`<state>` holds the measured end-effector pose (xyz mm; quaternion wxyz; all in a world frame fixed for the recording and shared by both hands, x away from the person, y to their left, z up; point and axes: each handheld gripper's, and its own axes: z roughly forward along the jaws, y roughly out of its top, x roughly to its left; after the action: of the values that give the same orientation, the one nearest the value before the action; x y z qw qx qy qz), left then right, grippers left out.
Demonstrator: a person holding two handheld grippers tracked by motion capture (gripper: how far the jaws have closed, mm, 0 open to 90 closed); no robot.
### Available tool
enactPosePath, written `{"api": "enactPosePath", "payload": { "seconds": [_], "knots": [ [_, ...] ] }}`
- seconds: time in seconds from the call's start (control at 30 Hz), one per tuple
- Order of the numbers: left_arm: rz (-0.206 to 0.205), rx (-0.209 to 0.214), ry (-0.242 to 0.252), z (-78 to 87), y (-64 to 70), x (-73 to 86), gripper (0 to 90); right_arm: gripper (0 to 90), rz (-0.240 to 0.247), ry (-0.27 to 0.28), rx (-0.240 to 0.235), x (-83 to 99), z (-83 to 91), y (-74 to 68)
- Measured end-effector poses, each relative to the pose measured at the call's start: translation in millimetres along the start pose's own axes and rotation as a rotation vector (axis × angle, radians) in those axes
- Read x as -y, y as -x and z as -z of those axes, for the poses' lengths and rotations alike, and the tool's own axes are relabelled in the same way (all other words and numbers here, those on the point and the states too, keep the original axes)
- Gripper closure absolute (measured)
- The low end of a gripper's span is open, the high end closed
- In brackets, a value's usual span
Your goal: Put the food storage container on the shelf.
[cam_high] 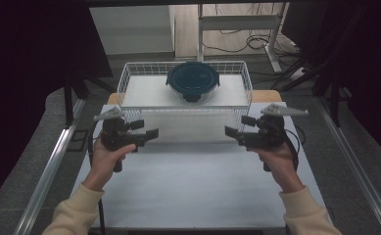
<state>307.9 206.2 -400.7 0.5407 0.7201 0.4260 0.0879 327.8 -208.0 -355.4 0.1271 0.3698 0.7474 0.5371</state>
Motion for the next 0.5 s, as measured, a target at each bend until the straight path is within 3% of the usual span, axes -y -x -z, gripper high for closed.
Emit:
{"api": "enactPosePath", "payload": {
  "seconds": [0.03, 0.13, 0.17, 0.2, 0.27, 0.37, 0.5],
  "knots": [
    [0.000, 0.000, 0.000, 0.0, 0.0, 0.0, 22.0, 20.2, 0.000, 0.000, 0.000, 0.0, 0.0, 0.0],
    [0.009, -0.012, -0.031, 3.4, 1.4, 35.2, 24.7, 19.9, -0.001, -0.027, 0.000, 36.6, 12.0, -2.2],
    [0.009, -0.012, -0.031, 3.4, 1.4, 35.2, 24.7, 19.9, -0.001, -0.027, 0.000, 36.6, 12.0, -2.2],
    [0.008, -0.020, -0.037, 4.5, 1.4, 43.1, 24.8, 19.6, 0.014, -0.052, 0.025, 54.1, 15.8, -1.3],
    [0.006, -0.041, -0.049, 6.6, 1.3, 58.6, 24.9, 19.6, 0.016, -0.066, 0.034, 62.8, 17.4, 0.1],
    [0.018, -0.065, -0.104, 4.7, -1.6, 83.9, 24.9, 19.5, -0.025, -0.119, 0.054, 95.6, 20.5, 10.3],
    [0.038, -0.102, -0.134, 0.7, -5.5, 101.4, 24.9, 19.6, -0.047, -0.153, 0.063, 115.1, 18.0, 17.4]
  ]
}}
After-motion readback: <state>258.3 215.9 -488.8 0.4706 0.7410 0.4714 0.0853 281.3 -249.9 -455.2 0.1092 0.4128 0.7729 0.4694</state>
